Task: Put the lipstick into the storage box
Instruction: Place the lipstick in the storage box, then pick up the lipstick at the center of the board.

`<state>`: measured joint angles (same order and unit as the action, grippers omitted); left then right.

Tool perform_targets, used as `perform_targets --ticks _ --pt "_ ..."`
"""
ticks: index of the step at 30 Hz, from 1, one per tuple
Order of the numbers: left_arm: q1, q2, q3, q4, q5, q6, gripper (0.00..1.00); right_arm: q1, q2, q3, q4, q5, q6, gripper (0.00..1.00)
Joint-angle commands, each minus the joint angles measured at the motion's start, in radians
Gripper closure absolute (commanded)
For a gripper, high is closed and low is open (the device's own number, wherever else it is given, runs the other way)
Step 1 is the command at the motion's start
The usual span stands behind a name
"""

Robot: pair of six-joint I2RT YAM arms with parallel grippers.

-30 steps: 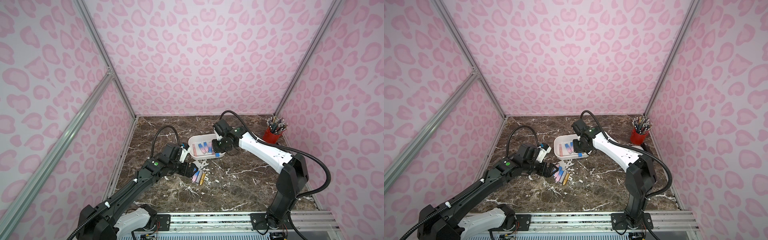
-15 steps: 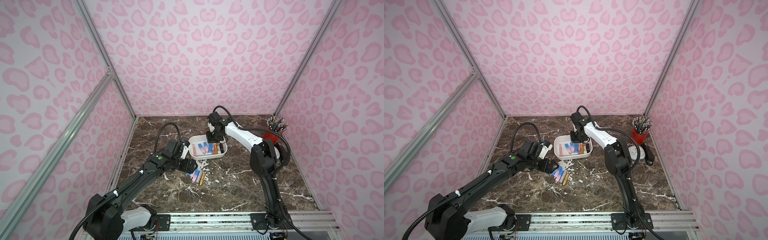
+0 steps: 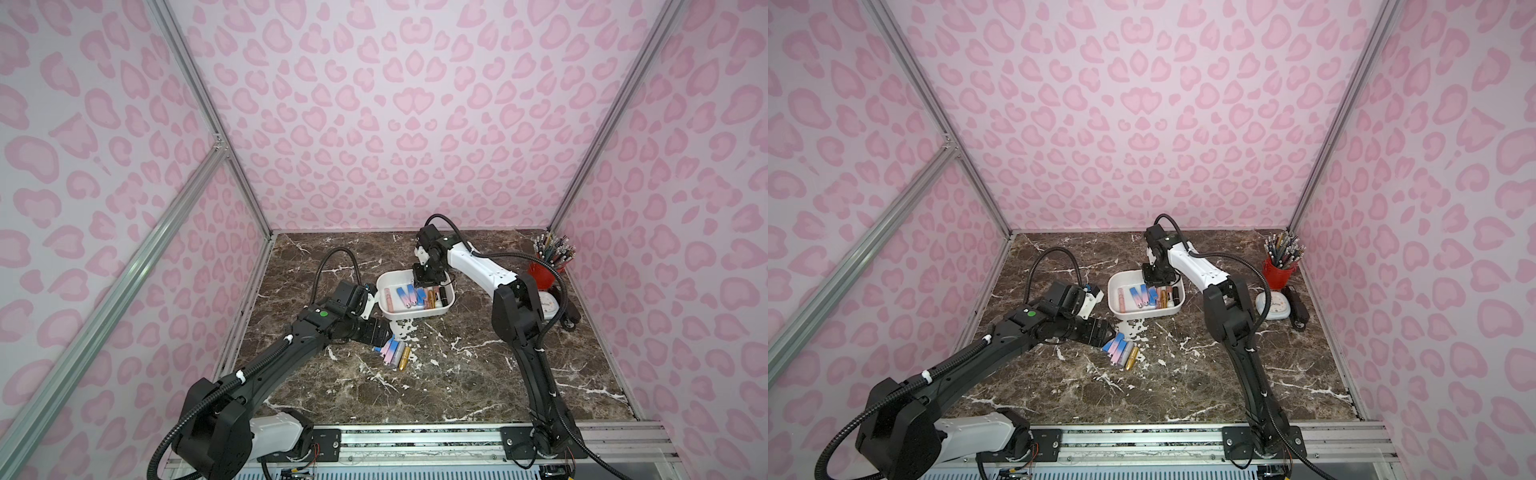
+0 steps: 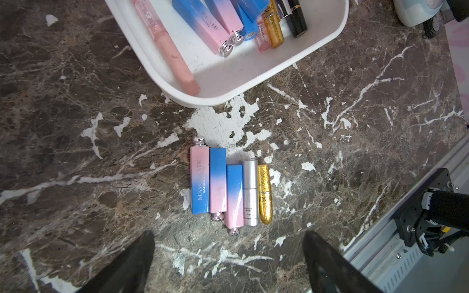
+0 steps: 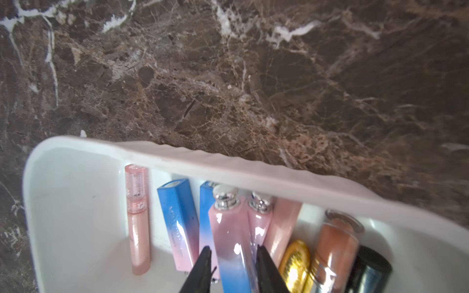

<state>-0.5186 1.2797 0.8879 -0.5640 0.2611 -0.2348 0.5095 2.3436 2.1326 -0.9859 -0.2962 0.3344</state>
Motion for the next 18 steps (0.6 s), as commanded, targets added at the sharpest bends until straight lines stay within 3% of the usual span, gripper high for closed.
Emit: perform_targets --ticks 1,7,18 --pt "0.003 0.018 0.0 0.024 -0.025 0.002 0.06 0.004 -0.069 -0.017 -0.033 0.014 -0.034 0.64" --pt "0.005 0.046 0.008 0.026 -0.039 0.007 0.06 0.028 -0.264 -0.19 -0.013 0.047 -0.059 0.57" --pt "0.004 0.113 0.013 -0.002 -0.103 0.053 0.08 0.073 -0.602 -0.656 0.079 -0.001 -0.01 0.57"
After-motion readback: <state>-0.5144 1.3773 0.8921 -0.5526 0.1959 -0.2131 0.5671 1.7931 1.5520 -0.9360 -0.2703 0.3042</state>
